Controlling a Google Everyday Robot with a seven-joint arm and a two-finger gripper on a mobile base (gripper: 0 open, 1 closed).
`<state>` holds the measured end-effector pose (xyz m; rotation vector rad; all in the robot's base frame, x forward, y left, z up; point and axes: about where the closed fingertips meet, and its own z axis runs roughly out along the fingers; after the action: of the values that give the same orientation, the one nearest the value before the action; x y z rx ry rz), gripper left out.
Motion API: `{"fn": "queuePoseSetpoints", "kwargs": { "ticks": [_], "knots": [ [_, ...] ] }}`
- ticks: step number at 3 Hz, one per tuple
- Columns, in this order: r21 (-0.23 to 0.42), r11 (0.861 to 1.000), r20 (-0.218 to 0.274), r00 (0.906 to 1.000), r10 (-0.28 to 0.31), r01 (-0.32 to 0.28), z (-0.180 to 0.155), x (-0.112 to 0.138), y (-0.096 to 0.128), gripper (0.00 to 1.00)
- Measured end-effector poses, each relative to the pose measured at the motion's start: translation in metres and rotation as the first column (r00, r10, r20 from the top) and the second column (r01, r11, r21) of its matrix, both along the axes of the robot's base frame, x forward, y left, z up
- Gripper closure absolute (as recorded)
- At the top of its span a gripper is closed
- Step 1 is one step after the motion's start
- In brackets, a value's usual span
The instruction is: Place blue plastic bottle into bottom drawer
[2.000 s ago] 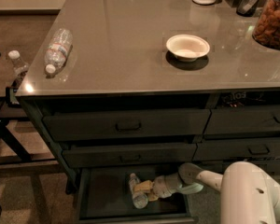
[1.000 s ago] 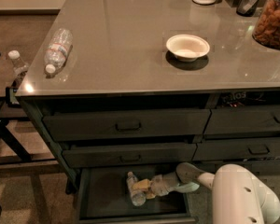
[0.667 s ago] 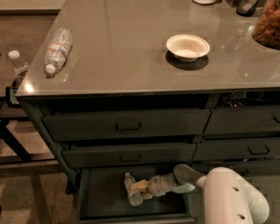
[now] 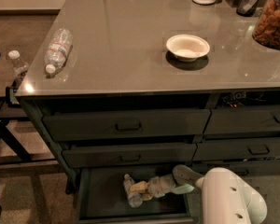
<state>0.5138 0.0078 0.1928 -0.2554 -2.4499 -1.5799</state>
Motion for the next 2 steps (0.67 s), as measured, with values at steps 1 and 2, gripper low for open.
{"fn": "queuePoseSetpoints", "kwargs": {
  "ticks": [1, 2],
  "knots": [
    [-0.034, 0.999, 0.028, 0.9996, 0.01, -0.009, -0.005, -0.0042, 0.0026, 1.0],
    [-0.035, 0.999, 0.029, 0.9995, 0.01, -0.009, -0.0051, -0.0043, 0.0027, 0.81]
  ]
}}
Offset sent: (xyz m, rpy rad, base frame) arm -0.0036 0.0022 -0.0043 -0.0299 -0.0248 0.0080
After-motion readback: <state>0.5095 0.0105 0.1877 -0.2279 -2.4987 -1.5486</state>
